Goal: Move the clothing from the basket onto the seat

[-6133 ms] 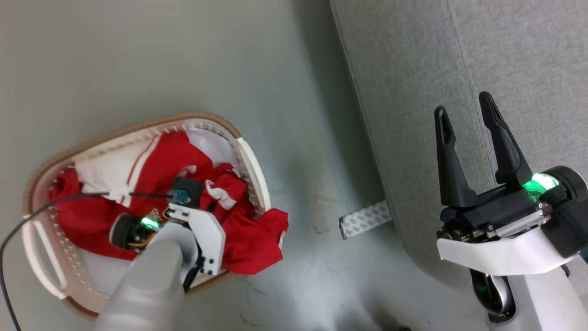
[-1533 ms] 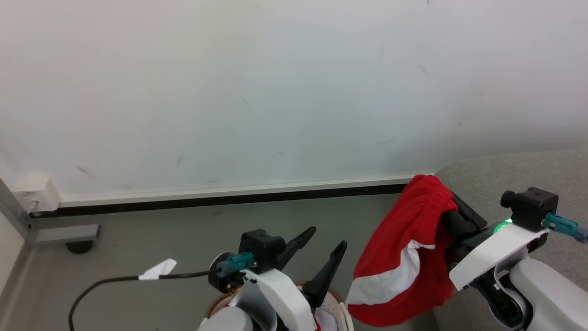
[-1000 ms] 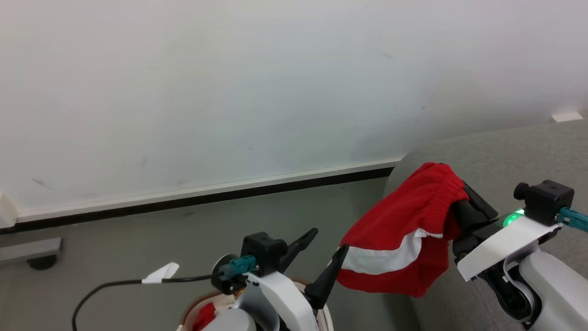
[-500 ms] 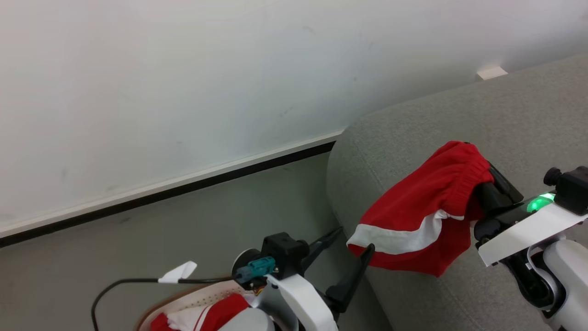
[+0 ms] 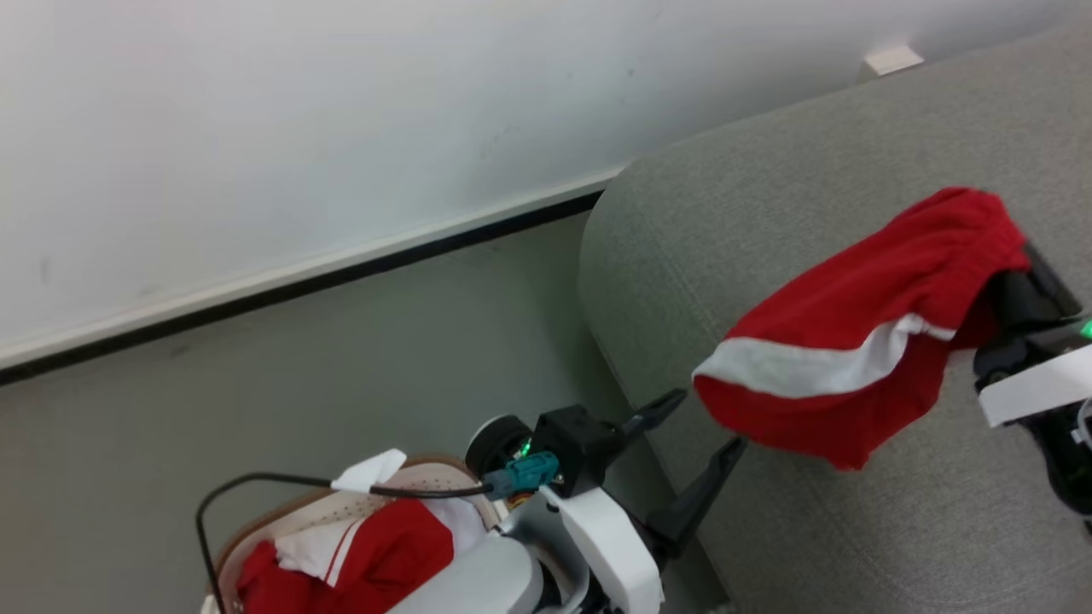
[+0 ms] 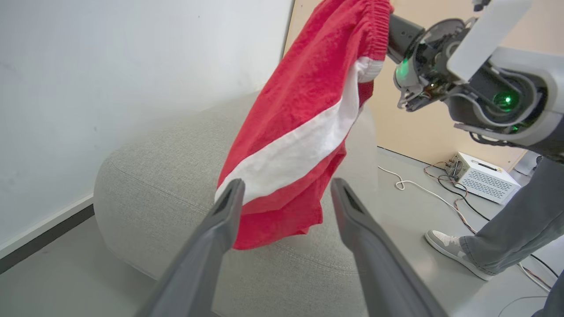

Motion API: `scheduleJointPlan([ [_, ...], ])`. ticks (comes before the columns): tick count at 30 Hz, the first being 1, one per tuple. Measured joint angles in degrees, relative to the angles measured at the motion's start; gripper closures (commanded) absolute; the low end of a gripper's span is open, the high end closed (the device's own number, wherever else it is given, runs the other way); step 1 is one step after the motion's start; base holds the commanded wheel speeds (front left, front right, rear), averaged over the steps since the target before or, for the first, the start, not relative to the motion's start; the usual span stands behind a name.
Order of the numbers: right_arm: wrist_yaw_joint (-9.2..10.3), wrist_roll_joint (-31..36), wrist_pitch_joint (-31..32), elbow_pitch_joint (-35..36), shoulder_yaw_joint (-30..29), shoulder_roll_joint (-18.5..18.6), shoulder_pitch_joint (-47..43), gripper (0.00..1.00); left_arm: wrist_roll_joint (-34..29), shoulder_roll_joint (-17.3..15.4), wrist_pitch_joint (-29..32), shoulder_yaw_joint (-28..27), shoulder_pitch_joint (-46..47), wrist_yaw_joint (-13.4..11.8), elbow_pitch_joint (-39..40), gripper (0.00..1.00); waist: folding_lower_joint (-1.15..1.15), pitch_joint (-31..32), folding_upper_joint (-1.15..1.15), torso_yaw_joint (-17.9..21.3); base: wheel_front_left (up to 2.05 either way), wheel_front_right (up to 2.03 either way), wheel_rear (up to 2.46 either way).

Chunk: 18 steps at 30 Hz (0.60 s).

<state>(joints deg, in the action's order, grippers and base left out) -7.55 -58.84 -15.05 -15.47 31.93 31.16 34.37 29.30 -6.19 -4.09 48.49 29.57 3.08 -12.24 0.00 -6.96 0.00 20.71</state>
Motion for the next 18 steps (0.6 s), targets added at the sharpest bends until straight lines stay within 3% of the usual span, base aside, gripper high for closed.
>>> scheduleJointPlan([
  [11, 0.0, 2.4, 0.3, -12.0, -14.3, 3.2, 15.9, 1.0, -3.3, 0.2, 0.1, 0.1, 14.8, 2.5, -1.3, 0.0, 0.01, -13.7, 0.0, -4.8, 0.0, 0.0, 0.0],
  [18, -0.01, 11.5, 0.3, -23.7, -24.8, 7.1, 30.2, 1.0, -3.6, 1.8, -1.6, 0.3, 25.1, 3.5, -3.4, 0.0, 0.02, -22.4, -0.01, -8.7, 0.0, 0.0, 0.0],
])
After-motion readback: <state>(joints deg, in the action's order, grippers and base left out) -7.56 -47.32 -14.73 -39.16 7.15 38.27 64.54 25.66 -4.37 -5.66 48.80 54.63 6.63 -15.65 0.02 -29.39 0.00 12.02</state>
